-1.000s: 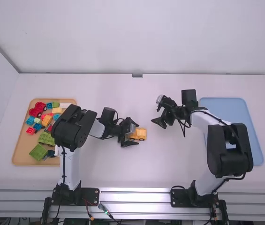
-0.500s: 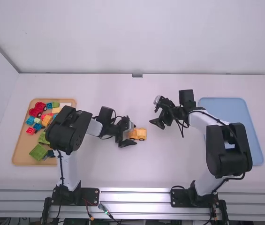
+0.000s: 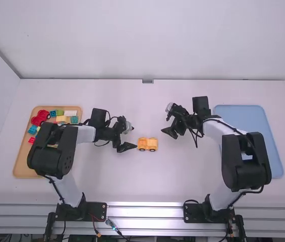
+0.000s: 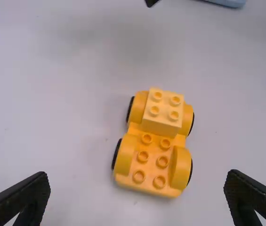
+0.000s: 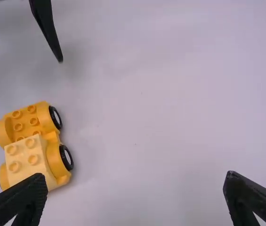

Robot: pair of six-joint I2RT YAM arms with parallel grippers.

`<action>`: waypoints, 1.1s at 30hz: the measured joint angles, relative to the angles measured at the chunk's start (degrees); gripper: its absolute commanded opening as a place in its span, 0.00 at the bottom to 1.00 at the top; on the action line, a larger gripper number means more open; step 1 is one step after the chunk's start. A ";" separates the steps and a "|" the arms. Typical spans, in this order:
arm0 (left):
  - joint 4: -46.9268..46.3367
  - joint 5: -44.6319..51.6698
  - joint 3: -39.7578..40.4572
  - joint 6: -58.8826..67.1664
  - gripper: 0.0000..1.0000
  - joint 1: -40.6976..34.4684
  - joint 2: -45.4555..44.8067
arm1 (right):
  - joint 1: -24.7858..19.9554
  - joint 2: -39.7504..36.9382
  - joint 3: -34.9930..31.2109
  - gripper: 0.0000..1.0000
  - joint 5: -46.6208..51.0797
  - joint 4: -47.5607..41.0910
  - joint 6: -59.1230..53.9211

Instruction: Assemble lego blocks to make yellow taxi

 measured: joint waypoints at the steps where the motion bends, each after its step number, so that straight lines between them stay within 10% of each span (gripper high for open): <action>1: -0.37 -0.57 0.00 0.04 0.99 0.61 -0.68 | -0.02 0.00 0.00 0.99 0.04 -0.02 0.09; 14: -14.93 -16.39 7.87 -8.44 0.99 4.87 -13.79 | -0.02 0.00 0.00 0.99 0.00 0.13 0.20; 33: -40.15 -41.77 46.05 -16.26 0.99 16.28 -10.32 | 4.52 0.00 0.00 0.99 0.02 5.20 0.17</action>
